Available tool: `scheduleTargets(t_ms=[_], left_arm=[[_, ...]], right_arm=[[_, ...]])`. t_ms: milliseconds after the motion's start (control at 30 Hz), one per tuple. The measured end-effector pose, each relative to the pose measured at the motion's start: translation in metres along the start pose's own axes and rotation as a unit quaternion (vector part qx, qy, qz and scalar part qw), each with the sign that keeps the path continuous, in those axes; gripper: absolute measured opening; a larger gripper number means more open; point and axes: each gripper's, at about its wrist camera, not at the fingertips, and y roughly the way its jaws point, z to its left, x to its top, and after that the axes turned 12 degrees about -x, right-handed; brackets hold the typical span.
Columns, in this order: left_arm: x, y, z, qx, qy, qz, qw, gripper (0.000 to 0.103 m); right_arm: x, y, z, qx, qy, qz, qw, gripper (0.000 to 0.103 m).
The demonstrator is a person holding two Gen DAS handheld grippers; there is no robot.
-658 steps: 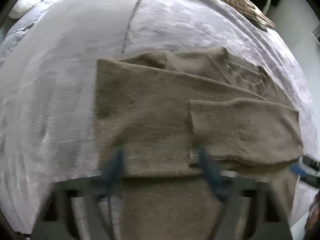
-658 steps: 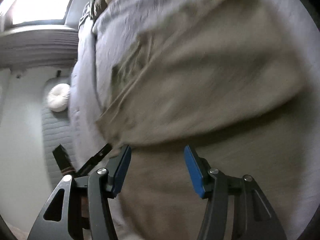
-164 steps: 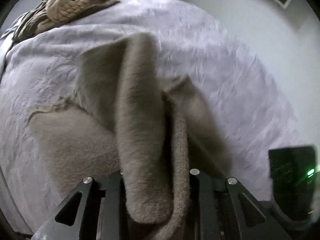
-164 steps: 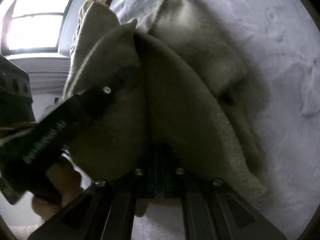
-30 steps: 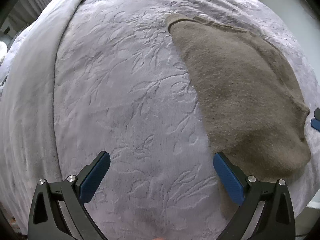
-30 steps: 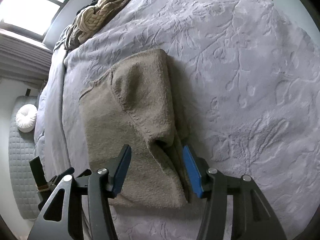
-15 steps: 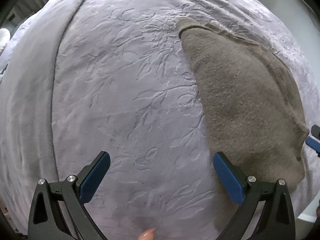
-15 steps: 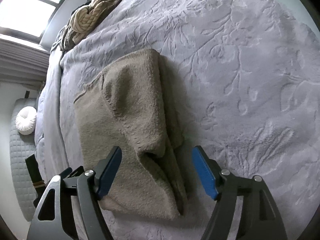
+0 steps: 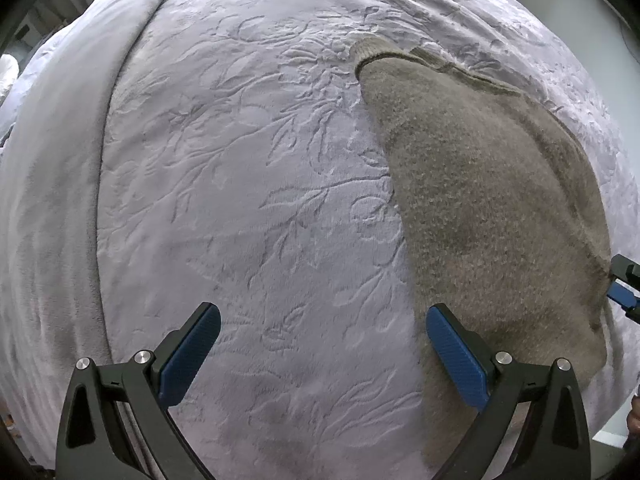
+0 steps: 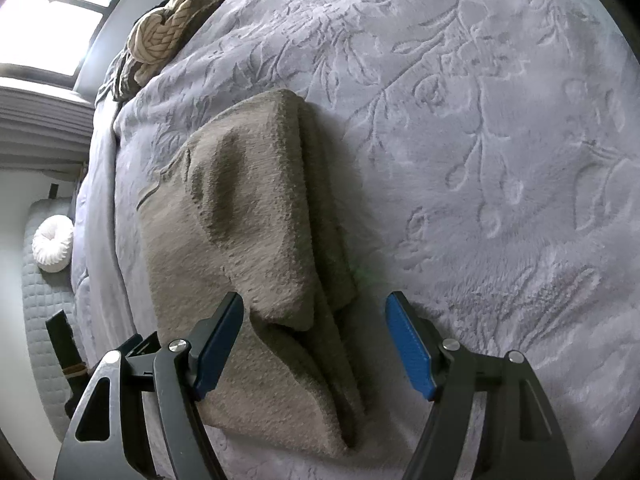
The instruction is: Fold small clothes
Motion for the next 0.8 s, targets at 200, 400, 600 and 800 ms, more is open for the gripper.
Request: scheduleTargets(t_ms=[200, 400, 600, 800], left_arm=[[0.009, -0.016, 0.01, -0.024, -0.005, -0.014, 0.9996, 0.103], [0.025, -0.019, 0.012, -0.073, -0.016, -0.018, 0.997, 0.103], [0.037, 0.011, -0.003, -0.161, -0.011, 0.016, 0.9868, 0.103], [0.045, 0.033, -0.023, -0.193, 0.002, 0.03, 0.9807, 0.103]], right_arm=[[0.004, 0.002, -0.001, 0.002, -0.004, 0.002, 1.0, 0.077], [0.012, 0.008, -0.006, 0.042, -0.003, 0.011, 0.999, 0.077], [0.028, 0.03, -0.007, 0.105, -0.013, 0.042, 0.993, 0.079], [0.043, 0.051, 0.008, 0.135, -0.047, 0.074, 0.987, 0.081]])
